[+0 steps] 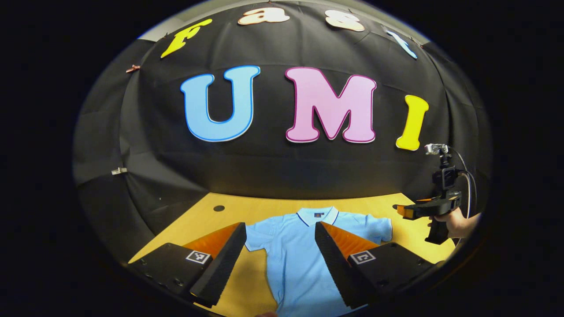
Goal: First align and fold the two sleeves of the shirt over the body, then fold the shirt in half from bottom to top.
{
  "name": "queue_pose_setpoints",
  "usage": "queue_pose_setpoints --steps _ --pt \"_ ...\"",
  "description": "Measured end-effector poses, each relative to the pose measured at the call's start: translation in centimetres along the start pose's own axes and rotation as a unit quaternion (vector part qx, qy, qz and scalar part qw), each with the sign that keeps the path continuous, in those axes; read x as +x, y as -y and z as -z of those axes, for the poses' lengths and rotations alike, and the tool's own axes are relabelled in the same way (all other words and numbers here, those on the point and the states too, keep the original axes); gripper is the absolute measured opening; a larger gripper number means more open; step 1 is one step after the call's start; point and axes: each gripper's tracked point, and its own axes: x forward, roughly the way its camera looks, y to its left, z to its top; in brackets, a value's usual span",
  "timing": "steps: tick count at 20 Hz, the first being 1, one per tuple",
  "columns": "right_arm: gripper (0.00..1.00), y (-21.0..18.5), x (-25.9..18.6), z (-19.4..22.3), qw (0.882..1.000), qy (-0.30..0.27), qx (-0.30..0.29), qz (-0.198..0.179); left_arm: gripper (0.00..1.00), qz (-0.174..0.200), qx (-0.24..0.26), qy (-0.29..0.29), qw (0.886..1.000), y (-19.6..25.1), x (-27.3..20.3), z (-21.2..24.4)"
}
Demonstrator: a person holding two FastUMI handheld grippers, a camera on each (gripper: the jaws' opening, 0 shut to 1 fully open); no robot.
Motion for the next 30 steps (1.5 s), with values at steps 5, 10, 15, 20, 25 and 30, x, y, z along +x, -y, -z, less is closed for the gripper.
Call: queue_pose_setpoints --steps 5,10,15,20,25,30 --pt "0.98 1.2 7.4 5.0 0.997 -0.069 -0.011 -0.008 0.99 -0.017 -0.018 -0.020 0.999 -1.6 1.7 1.1" --pt "0.97 1.9 10.6 6.8 0.995 -0.097 0.025 -0.016 0.99 -0.006 -0.013 -0.042 0.999 -2.0 2.7 2.0" --pt "0.95 0.4 11.5 7.6 0.994 -0.098 0.022 -0.053 0.99 -0.008 -0.011 -0.044 0.999 -1.9 3.1 2.2" --pt "0.31 -1.2 11.9 7.2 0.994 -0.088 0.023 -0.064 0.99 -0.008 -0.008 -0.045 0.999 -2.3 2.9 2.4" --pt "0.02 -1.8 11.4 6.7 0.994 -0.090 0.034 -0.058 0.99 -0.014 -0.015 -0.051 0.999 -2.7 1.7 3.7" --pt "0.07 -3.8 8.6 0.7 0.997 -0.025 0.022 -0.067 0.99 -0.022 -0.011 -0.053 0.998 -3.7 0.6 4.5"
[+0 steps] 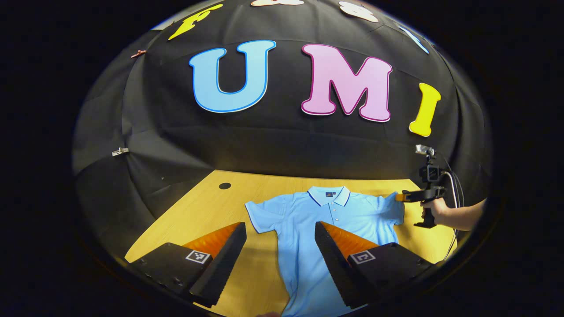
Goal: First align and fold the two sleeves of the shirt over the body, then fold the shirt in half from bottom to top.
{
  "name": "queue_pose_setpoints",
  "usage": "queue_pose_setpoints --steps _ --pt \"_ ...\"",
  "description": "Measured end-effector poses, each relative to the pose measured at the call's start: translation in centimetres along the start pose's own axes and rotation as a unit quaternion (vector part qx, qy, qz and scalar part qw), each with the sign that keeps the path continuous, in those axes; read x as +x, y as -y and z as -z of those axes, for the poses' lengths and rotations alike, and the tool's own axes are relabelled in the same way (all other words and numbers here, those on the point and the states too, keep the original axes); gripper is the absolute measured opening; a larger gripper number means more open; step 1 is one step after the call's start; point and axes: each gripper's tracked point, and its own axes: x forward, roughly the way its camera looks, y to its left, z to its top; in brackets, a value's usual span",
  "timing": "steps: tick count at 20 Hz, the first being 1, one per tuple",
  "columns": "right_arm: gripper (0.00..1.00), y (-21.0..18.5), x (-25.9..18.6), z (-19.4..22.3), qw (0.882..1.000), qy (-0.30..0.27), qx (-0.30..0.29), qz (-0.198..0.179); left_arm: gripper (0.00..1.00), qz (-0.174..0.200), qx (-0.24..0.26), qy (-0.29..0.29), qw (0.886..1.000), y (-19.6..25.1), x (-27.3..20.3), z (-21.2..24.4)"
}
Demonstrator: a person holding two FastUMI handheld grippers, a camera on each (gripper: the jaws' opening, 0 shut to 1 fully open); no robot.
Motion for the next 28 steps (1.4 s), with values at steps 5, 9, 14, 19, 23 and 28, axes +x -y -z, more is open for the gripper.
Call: queue_pose_setpoints --steps 5,9,14,19,23,28 --pt "0.13 -6.1 -2.8 -3.0 0.997 0.029 -0.067 -0.036 0.99 -0.003 -0.023 0.006 1.000 -0.8 -0.9 0.2" --pt "0.07 -12.5 -3.8 -2.9 0.991 0.031 -0.101 -0.077 0.99 -0.010 -0.030 0.009 0.999 -1.7 -1.9 0.6" --pt "0.07 -19.7 -4.2 -1.0 0.984 0.020 -0.129 -0.119 0.99 -0.031 -0.031 0.007 0.999 -3.5 -2.1 1.8" --pt "0.22 -26.0 -3.8 3.7 0.976 -0.013 -0.133 -0.170 0.99 -0.039 -0.069 0.003 0.997 -4.9 0.6 2.5" --pt "0.51 -28.5 -4.7 6.3 0.972 -0.026 -0.119 -0.201 0.99 -0.031 -0.074 0.002 0.997 -5.8 4.5 2.2" --pt "0.98 -23.4 -7.6 5.7 0.984 0.006 -0.091 -0.151 0.99 -0.006 -0.053 -0.010 0.999 -6.4 11.8 1.9"
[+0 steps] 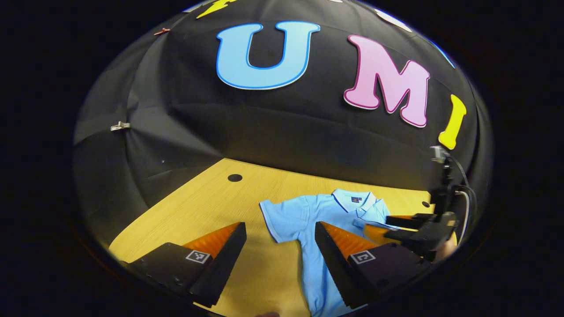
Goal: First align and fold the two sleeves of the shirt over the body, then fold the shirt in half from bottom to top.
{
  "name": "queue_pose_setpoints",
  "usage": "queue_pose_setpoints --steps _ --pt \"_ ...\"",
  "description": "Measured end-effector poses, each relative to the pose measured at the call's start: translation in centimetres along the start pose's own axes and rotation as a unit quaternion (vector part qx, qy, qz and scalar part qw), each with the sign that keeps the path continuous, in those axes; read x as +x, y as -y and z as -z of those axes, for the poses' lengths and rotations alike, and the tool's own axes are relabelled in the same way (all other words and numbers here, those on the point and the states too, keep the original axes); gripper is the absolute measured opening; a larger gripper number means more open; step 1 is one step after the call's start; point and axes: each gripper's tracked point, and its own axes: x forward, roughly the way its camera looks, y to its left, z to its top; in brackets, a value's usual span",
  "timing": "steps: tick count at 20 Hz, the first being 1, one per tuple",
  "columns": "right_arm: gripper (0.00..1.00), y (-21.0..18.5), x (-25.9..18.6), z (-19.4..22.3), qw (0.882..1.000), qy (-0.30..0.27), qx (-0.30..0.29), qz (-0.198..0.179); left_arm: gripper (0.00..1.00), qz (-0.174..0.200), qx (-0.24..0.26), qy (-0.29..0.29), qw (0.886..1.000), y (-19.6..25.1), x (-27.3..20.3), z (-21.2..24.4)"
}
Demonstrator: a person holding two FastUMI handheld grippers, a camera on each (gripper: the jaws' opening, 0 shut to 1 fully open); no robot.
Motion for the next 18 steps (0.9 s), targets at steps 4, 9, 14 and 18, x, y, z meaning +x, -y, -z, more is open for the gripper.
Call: queue_pose_setpoints --steps 4,9,14,18 --pt "0.98 4.2 -4.1 -0.1 0.998 0.029 0.016 0.046 0.99 0.014 0.020 -0.019 1.000 -0.3 7.6 1.0" --pt "0.98 8.2 -8.9 0.4 0.996 0.052 0.023 0.071 0.99 0.005 0.027 -0.056 0.998 -1.7 15.9 3.5" --pt "0.98 11.2 -11.2 2.2 0.994 0.052 0.035 0.094 0.99 -0.003 0.061 -0.083 0.995 -2.6 20.8 4.8" --pt "0.98 12.6 -11.6 3.1 0.992 0.048 0.056 0.102 0.98 0.008 0.068 -0.107 0.992 -2.0 21.6 5.9"
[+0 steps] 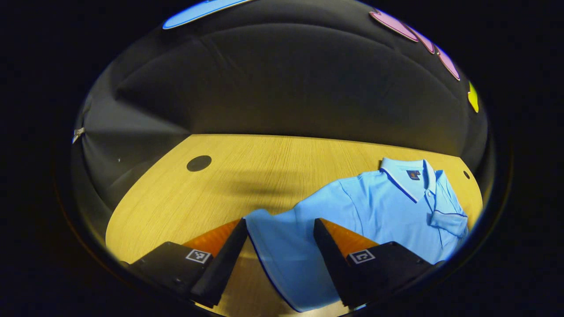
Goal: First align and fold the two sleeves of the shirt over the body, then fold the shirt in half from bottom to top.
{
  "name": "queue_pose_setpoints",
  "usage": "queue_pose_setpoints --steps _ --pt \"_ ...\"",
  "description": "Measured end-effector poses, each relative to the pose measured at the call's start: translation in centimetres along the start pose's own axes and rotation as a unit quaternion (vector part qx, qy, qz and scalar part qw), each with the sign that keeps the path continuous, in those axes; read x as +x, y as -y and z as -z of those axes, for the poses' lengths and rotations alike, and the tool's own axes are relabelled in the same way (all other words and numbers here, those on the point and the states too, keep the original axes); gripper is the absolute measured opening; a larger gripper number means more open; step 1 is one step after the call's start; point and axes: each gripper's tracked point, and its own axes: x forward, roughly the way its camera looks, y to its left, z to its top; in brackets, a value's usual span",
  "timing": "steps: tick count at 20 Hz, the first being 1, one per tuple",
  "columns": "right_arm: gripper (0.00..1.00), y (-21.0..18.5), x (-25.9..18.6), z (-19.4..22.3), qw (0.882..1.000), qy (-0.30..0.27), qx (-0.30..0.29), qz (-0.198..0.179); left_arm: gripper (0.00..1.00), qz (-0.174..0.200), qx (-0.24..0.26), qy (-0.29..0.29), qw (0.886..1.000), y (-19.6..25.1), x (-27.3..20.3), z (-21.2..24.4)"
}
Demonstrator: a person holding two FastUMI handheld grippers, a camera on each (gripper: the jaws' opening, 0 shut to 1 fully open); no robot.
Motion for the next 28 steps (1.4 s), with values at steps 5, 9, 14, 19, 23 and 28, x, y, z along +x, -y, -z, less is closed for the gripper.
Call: queue_pose_setpoints --steps 5,9,14,19,23,28 --pt "0.98 2.3 0.0 0.9 1.000 -0.005 0.020 0.014 0.14 0.011 0.015 0.002 1.000 2.5 0.2 -0.3" --pt "0.98 2.7 -0.2 1.7 0.999 -0.012 0.027 0.015 0.06 -0.009 0.036 -0.002 0.999 2.8 -0.2 -0.4" --pt "0.98 3.7 -1.2 1.9 0.999 -0.008 0.028 0.024 0.06 0.015 0.037 0.027 0.999 6.4 -3.0 -4.0" --pt "0.97 4.1 -2.8 2.1 0.998 -0.008 0.047 0.039 0.06 0.113 -0.015 0.050 0.992 15.3 -6.5 -6.8" --pt "0.96 4.2 -3.1 2.2 0.998 -0.006 0.049 0.047 0.06 0.175 -0.024 0.036 0.984 21.7 -8.4 -6.1" --pt "0.96 2.8 -5.7 2.8 0.997 -0.004 0.052 0.050 0.29 0.264 -0.090 -0.005 0.960 26.7 -10.6 -3.3"
